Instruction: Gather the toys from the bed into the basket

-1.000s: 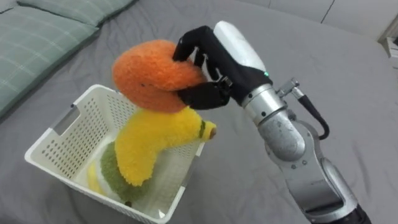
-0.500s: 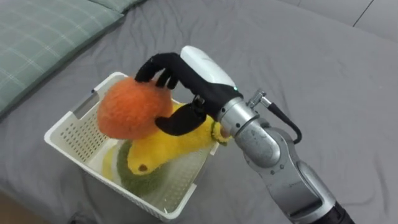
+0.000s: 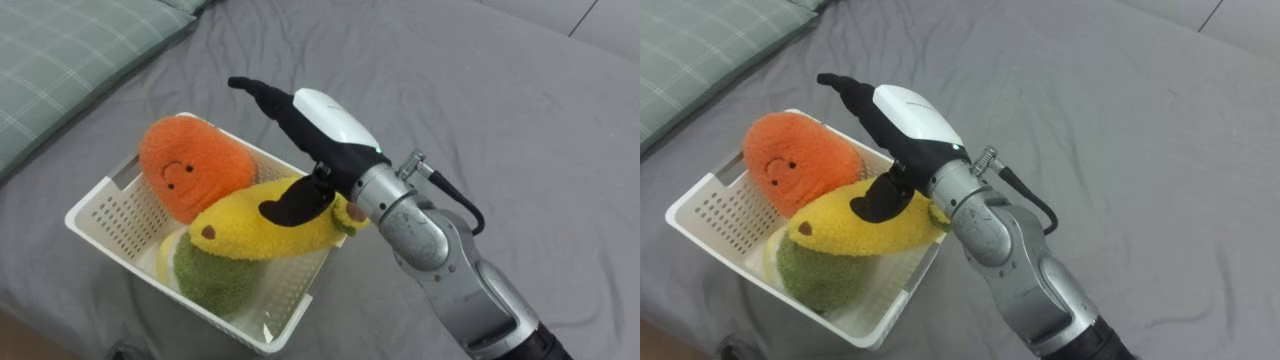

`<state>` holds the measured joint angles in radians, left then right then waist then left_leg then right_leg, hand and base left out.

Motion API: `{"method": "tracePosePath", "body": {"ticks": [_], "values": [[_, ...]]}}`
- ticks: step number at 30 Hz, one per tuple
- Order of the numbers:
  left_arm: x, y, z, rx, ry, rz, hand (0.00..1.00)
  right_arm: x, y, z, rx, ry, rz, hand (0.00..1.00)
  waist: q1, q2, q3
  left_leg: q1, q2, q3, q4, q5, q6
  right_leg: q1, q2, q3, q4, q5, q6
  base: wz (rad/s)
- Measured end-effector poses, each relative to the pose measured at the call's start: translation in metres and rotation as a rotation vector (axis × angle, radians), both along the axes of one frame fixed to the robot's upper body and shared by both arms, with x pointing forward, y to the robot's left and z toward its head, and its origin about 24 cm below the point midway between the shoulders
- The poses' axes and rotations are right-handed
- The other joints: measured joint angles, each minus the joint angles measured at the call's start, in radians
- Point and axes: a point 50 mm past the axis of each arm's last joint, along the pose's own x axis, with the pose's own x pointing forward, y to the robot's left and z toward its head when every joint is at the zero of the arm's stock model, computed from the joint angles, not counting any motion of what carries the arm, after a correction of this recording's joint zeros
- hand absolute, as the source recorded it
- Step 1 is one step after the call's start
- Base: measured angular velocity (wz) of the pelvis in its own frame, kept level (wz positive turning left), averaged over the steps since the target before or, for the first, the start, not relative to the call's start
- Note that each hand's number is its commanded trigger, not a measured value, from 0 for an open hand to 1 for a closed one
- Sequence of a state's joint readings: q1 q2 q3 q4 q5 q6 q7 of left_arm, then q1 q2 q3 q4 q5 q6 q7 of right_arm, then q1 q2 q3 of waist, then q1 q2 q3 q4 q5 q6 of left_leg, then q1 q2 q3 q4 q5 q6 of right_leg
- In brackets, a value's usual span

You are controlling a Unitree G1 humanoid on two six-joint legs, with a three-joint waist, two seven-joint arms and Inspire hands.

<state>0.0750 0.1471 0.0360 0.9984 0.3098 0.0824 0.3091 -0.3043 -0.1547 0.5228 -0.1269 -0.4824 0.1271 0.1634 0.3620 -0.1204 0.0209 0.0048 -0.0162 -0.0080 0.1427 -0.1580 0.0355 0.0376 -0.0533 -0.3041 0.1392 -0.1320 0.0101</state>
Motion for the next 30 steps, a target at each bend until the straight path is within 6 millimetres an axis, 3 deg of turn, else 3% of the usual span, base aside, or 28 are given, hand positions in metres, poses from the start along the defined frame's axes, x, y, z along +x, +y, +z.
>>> {"method": "tracePosePath", "body": {"ticks": [16,20,23,30], "values": [[-0.002,0.0,-0.001,-0.001,0.008,0.003,0.0,0.005,-0.006,-0.007,-0.026,0.02,-0.035,0.0,-0.01,0.006,0.0036,0.004,-0.001,-0.005,0.002,0.0,0.0,0.014,0.0,0.002,-0.003,0.0,0.0,0.01],[-0.002,0.001,0.0,-0.002,-0.001,0.007,0.0,0.007,-0.011,-0.006,-0.015,0.007,-0.066,0.0,-0.028,0.006,0.0037,0.004,-0.002,-0.006,0.008,0.0,0.0,0.015,0.0,0.003,-0.003,0.0,0.0,0.01],[-0.003,0.003,0.001,-0.003,-0.002,0.022,0.0,0.008,-0.021,-0.005,0.015,-0.005,-0.112,0.0,-0.043,0.007,0.0006,0.007,-0.001,-0.001,0.008,0.0,0.0,0.015,0.0,0.008,-0.002,0.0,0.0,-0.03],[-0.027,0.006,-0.003,-0.01,0.028,0.089,0.0,0.011,-0.08,-0.004,0.148,-0.038,-0.352,0.0,-0.104,0.023,-0.0071,0.022,0.002,0.022,0.008,-0.001,0.001,0.021,-0.001,0.021,0.003,0.0,0.0,-0.07]]}}
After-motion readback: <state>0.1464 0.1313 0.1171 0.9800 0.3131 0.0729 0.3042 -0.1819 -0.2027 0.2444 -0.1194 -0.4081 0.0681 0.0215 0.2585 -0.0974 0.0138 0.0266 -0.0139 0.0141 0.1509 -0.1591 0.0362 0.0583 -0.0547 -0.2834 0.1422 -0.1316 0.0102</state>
